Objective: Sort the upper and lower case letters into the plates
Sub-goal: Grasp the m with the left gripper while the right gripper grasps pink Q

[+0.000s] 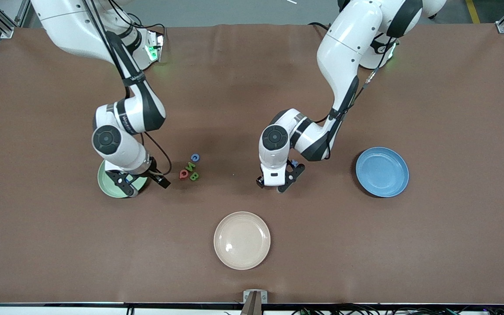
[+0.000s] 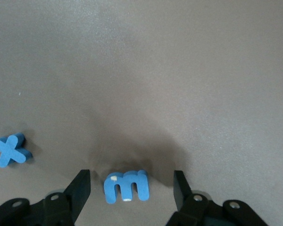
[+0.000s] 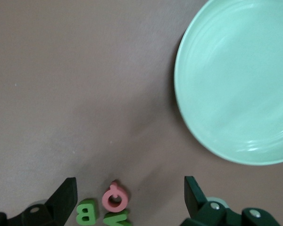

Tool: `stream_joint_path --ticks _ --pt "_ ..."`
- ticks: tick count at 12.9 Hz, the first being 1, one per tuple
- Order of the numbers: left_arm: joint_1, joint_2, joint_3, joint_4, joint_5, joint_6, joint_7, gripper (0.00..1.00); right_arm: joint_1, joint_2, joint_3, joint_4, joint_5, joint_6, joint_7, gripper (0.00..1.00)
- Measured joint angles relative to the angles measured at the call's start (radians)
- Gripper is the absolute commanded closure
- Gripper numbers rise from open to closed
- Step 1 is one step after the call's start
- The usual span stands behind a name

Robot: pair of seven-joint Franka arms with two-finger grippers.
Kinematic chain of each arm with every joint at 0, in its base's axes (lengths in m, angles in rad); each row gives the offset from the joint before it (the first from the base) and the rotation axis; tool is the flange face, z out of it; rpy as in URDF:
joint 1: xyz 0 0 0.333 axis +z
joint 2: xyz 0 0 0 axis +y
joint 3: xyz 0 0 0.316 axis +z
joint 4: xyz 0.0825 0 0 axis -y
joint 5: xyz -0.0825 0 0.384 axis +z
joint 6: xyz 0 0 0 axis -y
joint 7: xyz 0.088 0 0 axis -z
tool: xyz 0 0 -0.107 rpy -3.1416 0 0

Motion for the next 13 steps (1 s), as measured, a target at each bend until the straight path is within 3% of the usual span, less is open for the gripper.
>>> stream_joint_path --ticks 10,13 --pt "-0.004 0.001 -0.010 -0.004 -0.007 0.000 -0.022 0.32 0.048 0.147 -0.003 0.022 0.002 0.124 0.242 0.08" --pt "-0.005 0.001 -0.010 -0.006 -0.007 0.000 -0.022 0.46 0.094 0.152 -0.002 0.024 0.002 0.124 0.294 0.24"
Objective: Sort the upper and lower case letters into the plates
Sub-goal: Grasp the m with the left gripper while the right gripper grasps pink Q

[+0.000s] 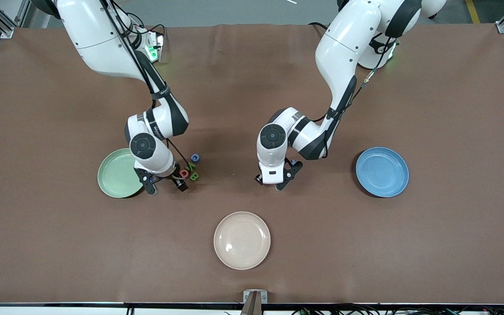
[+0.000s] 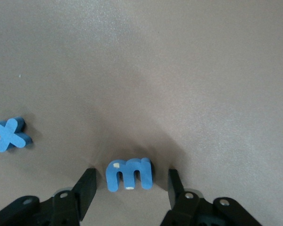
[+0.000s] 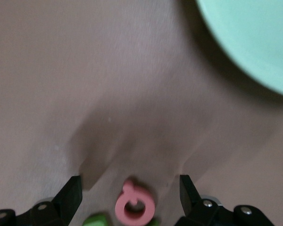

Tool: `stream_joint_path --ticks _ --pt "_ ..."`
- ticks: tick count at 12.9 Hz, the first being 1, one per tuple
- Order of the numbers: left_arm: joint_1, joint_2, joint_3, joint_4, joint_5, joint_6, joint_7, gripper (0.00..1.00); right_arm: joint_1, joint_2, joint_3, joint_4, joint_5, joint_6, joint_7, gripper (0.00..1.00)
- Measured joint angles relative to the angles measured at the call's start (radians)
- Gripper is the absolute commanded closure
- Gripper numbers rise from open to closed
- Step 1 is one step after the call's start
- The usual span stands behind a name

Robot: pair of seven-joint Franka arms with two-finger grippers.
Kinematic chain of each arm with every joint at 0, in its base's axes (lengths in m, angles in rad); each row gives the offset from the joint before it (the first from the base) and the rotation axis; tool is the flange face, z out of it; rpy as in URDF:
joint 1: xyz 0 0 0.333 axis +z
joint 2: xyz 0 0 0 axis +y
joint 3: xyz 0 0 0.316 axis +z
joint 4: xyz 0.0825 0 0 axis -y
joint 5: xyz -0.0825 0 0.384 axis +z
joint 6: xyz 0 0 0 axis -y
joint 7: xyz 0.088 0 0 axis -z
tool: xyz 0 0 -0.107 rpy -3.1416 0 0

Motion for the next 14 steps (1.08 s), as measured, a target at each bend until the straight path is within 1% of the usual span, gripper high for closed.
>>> stream_joint_path --ticks 4,5,6,7,9,10,11,14 --pt "0.000 -0.003 0.000 0.004 0.000 -0.002 0.000 0.68 0.011 0.000 0.000 0.000 0.000 -0.002 0.006 0.34" --pt "0.000 -0.003 0.000 0.004 0.000 -0.002 0.000 0.73 0.011 0.000 0.000 0.000 0.000 -0.002 0.006 0.40" --pt "0.000 -0.004 0.000 0.004 0.000 -0.005 0.000 0.76 0.012 0.000 0.000 0.000 0.000 -0.002 0.006 0.49" --pt "0.000 -0.004 0.000 0.004 0.000 -0.005 0.000 0.76 0.012 0.000 0.000 0.001 0.000 0.000 0.006 0.64" --pt "0.001 -0.005 0.000 0.005 0.000 -0.014 0.000 0.76 0.012 0.000 0.000 0.004 0.000 0.001 0.006 0.86" --pt "0.004 -0.009 0.001 0.007 0.000 -0.047 0.000 0.76 0.012 -0.001 0.000 0.006 0.000 0.003 0.006 0.96" --pt "0.009 -0.022 0.002 0.010 0.000 -0.095 0.000 0.76 0.012 -0.002 0.000 0.007 0.000 0.000 0.006 1.00" --pt "0.054 -0.124 0.006 0.016 0.000 -0.248 0.054 0.77 0.012 -0.002 0.000 0.007 0.001 0.000 0.006 1.00"
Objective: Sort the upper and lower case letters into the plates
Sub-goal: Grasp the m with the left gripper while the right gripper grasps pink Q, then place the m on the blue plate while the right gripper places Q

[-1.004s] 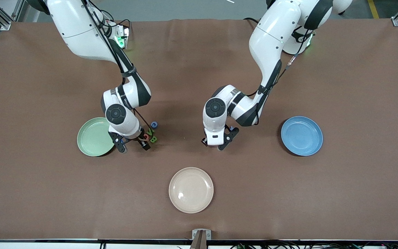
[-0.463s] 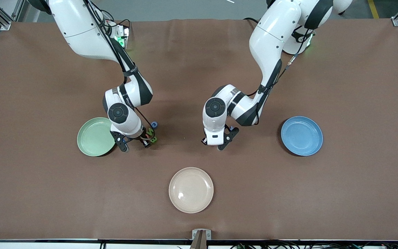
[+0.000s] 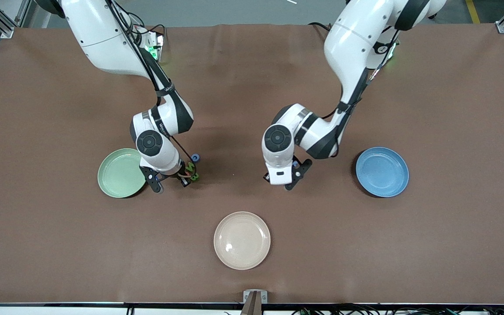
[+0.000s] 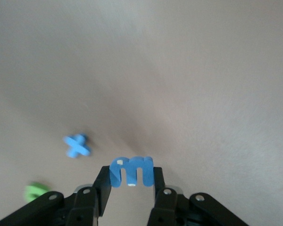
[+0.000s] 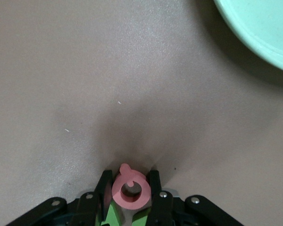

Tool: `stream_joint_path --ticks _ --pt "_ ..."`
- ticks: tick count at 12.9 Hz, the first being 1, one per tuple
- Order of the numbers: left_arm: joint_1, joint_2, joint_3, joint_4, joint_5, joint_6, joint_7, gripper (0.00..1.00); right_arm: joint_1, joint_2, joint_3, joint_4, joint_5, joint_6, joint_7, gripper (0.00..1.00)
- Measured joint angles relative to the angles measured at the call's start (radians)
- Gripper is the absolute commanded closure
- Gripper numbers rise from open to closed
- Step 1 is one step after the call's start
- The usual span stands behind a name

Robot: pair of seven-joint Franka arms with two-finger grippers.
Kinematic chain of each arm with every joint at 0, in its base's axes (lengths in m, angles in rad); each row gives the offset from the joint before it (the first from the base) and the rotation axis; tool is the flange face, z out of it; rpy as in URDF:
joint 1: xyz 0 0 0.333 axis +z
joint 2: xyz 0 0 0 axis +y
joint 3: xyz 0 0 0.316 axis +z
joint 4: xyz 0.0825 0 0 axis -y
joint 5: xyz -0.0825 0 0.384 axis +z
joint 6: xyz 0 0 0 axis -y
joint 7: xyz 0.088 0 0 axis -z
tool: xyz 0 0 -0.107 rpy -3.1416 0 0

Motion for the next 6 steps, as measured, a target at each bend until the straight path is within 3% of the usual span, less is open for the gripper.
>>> stream_joint_path --ticks 3,6 --pt "0.081 -0.134 0.003 -0.069 0.000 -0.075 0.175 0.78 -0.009 -0.007 -0.008 0.006 0.000 -0.022 -0.032 1.00" --pt "0.175 -0.273 0.005 -0.246 0.001 -0.079 0.438 0.78 -0.080 -0.091 -0.016 0.021 0.000 -0.150 -0.210 1.00"
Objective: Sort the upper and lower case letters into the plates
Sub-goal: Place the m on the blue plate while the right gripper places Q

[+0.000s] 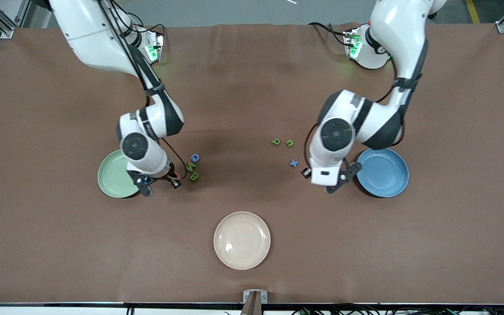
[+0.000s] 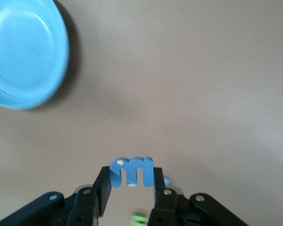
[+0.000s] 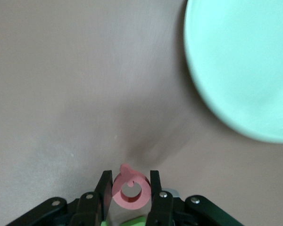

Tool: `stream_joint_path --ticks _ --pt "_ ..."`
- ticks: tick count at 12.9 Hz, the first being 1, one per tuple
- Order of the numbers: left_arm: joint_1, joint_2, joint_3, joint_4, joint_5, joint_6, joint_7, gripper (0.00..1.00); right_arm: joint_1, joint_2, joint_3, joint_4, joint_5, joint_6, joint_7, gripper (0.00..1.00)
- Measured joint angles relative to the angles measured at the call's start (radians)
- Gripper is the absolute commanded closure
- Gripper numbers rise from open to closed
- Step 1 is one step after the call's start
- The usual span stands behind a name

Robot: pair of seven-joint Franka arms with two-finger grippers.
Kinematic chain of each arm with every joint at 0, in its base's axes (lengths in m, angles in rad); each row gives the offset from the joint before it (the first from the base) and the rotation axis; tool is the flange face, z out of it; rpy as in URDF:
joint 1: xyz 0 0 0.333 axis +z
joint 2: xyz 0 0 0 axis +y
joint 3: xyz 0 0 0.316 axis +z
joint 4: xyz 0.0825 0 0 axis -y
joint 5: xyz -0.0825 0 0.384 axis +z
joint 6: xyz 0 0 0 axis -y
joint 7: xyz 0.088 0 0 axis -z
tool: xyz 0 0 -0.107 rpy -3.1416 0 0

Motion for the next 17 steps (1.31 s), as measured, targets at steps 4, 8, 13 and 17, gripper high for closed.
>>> stream_joint_path --ticks 4,8,13,17 --pt "0.144 -0.147 0.002 -0.216 0.042 0.062 0.290 0.78 -0.132 -0.107 -0.003 -0.050 0.001 -0.098 -0.302 1.00" --pt "0.270 -0.204 0.002 -0.423 0.043 0.280 0.513 0.78 -0.220 -0.124 -0.004 -0.206 0.001 0.060 -0.518 1.00" --pt "0.358 -0.204 0.002 -0.562 0.043 0.428 0.680 0.78 -0.303 -0.123 -0.004 -0.293 0.001 0.132 -0.660 0.98" --pt "0.375 -0.196 0.002 -0.642 0.043 0.530 0.733 0.77 -0.304 -0.109 0.007 -0.305 0.001 0.132 -0.664 0.66"
